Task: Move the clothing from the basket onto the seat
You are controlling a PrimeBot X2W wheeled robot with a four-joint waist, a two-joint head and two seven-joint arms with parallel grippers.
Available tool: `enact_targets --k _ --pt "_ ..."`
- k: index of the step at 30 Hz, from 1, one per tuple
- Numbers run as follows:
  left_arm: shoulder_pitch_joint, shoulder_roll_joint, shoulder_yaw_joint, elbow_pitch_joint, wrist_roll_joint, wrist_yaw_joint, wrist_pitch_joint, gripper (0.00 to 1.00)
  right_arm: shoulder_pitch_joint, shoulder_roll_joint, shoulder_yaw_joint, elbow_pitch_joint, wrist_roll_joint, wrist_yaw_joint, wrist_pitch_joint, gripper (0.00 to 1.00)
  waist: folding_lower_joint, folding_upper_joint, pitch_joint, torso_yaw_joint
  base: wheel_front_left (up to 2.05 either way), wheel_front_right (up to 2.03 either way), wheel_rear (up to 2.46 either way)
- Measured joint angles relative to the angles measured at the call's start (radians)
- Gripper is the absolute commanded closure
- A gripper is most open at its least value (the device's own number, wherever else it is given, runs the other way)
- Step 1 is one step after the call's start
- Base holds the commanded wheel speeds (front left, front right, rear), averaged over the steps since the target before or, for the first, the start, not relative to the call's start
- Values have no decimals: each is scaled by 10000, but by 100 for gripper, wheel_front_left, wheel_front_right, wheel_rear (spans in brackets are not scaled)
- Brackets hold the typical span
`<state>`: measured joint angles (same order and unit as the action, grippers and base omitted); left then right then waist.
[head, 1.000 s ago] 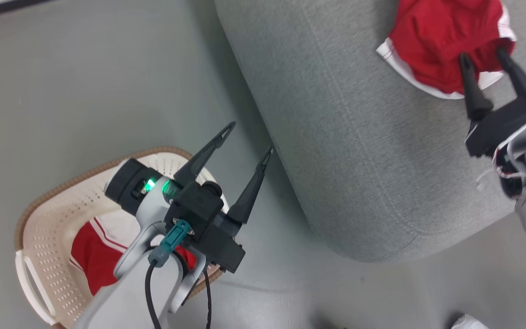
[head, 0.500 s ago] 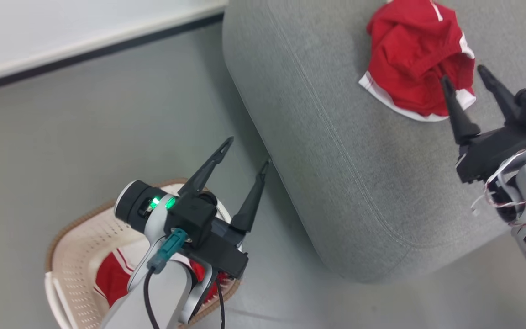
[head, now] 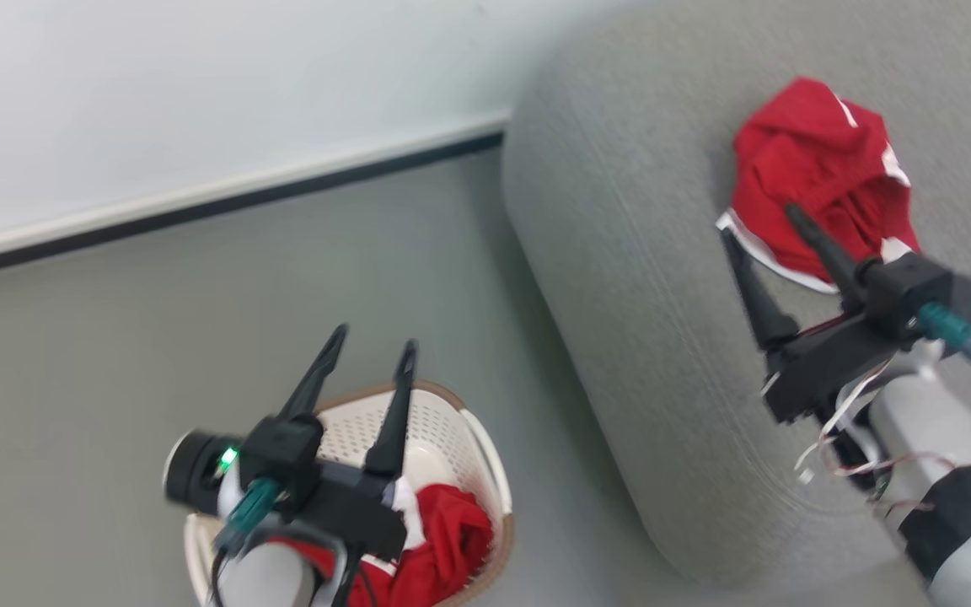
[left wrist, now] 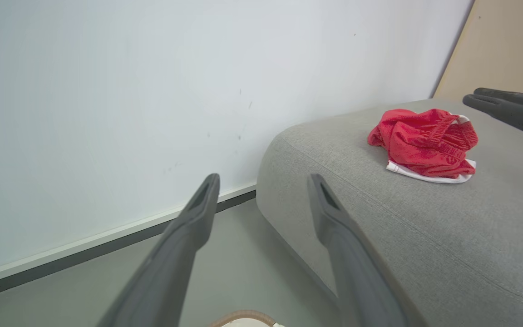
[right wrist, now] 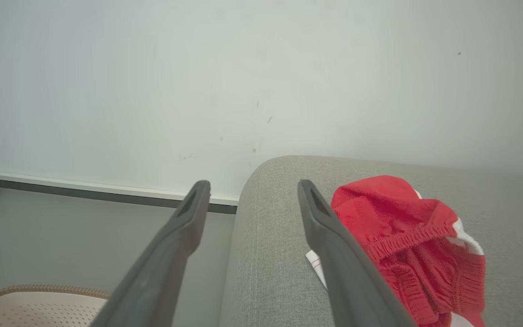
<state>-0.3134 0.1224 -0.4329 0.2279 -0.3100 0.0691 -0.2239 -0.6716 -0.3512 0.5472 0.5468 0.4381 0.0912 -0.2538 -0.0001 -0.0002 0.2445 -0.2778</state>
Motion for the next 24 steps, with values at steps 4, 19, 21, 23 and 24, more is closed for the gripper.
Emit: enact_targets --k 4,19,21,23,24 --pt "560 92 393 31 -98 119 -90 0 577 221 -56 -495 2 -301 0 0 0 0 -410 422 0 0 0" --pt "2657 537 2000 -293 -487 454 -255 0 2672 696 -305 -1912 -153 -1538 0 0 0 0 -1858 1591 0 0 0" --pt "2934 566 2115 -393 -497 456 -255 0 2987 694 -362 -2067 -167 -1626 0 0 1 1 -2014 1666 0 0 0" --pt "3159 564 2226 -483 -497 464 -257 0 3321 696 -441 -2265 -167 -1682 0 0 0 1 -2150 1721 0 0 0" --pt "3248 562 2263 -527 -497 464 -257 0 3494 692 -495 -2355 -167 -1718 0 0 0 1 -2213 1742 0 0 0"
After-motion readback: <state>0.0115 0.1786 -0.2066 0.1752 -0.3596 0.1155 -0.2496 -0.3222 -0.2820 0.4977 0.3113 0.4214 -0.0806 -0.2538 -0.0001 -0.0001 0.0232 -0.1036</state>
